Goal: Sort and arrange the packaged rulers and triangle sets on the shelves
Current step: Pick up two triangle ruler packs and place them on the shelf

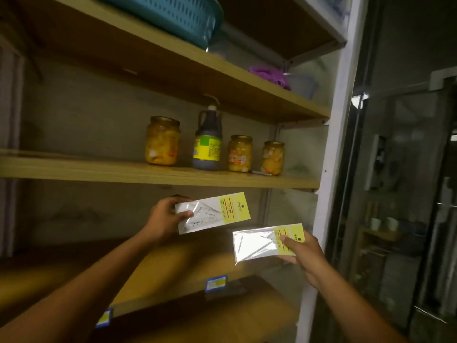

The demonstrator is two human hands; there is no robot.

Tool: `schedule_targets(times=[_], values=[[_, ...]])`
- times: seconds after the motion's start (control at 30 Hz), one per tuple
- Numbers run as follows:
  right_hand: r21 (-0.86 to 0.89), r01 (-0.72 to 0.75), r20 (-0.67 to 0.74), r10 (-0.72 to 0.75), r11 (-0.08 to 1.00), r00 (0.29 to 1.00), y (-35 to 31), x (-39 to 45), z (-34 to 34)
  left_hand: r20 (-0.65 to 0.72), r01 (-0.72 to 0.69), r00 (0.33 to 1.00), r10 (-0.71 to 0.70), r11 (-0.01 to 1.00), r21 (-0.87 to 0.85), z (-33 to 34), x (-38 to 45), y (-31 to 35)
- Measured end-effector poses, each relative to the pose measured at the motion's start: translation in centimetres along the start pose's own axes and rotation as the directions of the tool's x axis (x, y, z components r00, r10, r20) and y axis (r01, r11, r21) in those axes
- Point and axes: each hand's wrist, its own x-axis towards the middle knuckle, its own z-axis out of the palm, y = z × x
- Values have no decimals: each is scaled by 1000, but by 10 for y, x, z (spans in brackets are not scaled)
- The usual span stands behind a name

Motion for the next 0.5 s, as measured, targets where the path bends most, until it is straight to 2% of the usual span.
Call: schedule_targets(times=[0.23,0.5], values=[[43,4,-4,-4,999,1000,16,71,-32,-30,-7,1000,8,1000,19,67,46,-15],[47,-15,98,11,999,995,38,167,-67,-139,-3,990,22,990,139,132,80,-22]])
